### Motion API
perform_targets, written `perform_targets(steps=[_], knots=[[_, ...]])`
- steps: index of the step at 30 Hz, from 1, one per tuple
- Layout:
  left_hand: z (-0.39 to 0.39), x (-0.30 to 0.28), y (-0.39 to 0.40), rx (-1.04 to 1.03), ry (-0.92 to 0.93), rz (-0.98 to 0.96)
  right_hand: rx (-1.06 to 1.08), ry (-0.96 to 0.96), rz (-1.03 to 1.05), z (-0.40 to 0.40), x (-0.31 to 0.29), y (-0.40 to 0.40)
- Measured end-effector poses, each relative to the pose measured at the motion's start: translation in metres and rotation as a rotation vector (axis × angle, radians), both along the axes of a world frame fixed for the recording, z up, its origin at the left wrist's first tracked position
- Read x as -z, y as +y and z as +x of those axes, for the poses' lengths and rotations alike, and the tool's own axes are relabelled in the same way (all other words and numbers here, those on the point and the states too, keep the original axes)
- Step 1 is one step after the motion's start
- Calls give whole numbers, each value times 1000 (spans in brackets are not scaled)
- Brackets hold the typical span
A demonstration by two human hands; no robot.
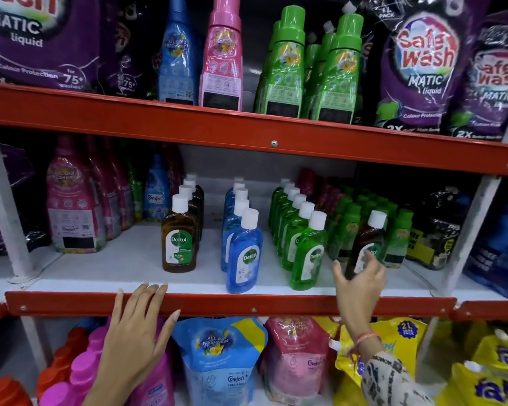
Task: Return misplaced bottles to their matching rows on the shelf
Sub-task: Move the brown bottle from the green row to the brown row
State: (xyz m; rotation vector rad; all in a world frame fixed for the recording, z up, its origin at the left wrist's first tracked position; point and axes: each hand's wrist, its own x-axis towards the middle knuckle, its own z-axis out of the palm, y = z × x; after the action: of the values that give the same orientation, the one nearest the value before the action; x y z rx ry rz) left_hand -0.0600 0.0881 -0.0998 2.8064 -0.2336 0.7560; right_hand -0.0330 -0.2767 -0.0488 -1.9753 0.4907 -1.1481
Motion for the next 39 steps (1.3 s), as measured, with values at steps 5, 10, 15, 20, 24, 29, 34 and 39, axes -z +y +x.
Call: perform_targets(steps=[5,10,15,20,24,29,34,39], knots=[[-7,3,5,-29,27,3,37,239,55,21,-2,-37],[-12,5,1,-26,36,16,26,291,82,30,-1,-59],[-13,7,-7,-19,41,10,69,227,111,23,5,-72],[-9,5,-24,13,12,8,141,172,94,3,6,-89],[-3,2,-39,33,-3,25,141,83,44,-19,-3,-89],[-2,0,-58,61,33,36,11,-44,-31,-44,-23,-63],[-7,2,-77,110,15,32,-163,-103,5,-58,-37,-21],[-8,3,-88,122,-6,30,-331,-140,59,-55,-39,21]])
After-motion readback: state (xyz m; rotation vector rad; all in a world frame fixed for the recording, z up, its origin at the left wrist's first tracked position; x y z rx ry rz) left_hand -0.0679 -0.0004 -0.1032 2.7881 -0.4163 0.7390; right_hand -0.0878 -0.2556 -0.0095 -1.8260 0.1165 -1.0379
